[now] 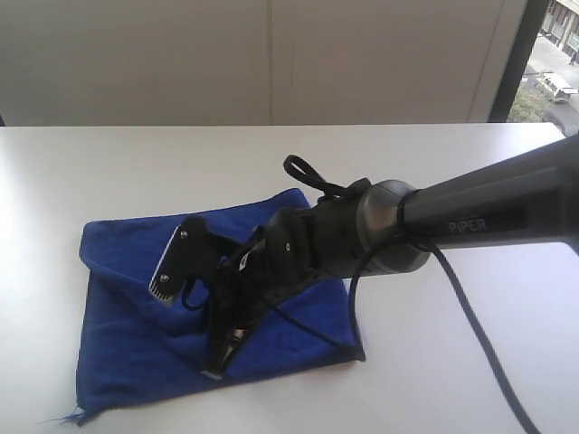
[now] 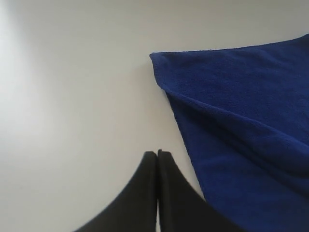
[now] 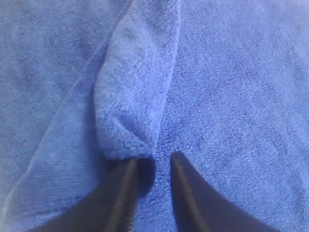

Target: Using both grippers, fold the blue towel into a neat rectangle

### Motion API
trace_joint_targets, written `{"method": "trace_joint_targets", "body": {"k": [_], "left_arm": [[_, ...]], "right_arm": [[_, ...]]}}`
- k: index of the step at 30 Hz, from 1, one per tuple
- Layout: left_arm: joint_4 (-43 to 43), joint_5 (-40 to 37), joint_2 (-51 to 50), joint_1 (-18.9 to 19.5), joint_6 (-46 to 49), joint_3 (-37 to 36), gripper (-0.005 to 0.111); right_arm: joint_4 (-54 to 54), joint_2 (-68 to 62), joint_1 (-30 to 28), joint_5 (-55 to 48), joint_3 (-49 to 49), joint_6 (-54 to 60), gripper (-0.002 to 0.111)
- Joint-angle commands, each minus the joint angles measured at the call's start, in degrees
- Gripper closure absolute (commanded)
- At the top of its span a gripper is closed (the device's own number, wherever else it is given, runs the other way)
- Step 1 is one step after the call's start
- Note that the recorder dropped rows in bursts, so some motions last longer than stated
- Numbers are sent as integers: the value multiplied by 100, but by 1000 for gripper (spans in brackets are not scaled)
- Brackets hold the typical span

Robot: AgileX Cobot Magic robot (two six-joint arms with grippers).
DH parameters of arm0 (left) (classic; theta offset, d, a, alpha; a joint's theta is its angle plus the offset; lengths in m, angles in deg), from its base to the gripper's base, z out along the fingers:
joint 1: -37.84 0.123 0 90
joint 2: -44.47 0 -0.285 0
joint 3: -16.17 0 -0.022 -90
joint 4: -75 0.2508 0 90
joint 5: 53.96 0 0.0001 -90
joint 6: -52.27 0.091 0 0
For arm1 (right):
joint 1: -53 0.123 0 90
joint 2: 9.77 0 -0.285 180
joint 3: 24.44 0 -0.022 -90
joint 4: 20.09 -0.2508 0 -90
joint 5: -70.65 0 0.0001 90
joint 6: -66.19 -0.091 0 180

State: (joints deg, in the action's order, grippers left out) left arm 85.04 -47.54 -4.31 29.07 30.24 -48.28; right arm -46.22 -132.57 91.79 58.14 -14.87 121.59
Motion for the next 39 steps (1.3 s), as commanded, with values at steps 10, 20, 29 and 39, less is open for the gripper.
{"method": "trace_joint_targets", "body": {"k": [10,20,29,39], "left_arm": [[5,-45,35,10,-9,1,107],[5,-45,35,10,-9,1,107],[5,-45,35,10,-9,1,107],[5,-56,35,10,-9,1,107]], "right_arm": [[535,249,-48,-11,41,-13,57],[482,243,-48,781,41,-1275,57],[843,190,-162,471,41,-1799,57],[1230,121,-743,-506,31,-2894,57]]}}
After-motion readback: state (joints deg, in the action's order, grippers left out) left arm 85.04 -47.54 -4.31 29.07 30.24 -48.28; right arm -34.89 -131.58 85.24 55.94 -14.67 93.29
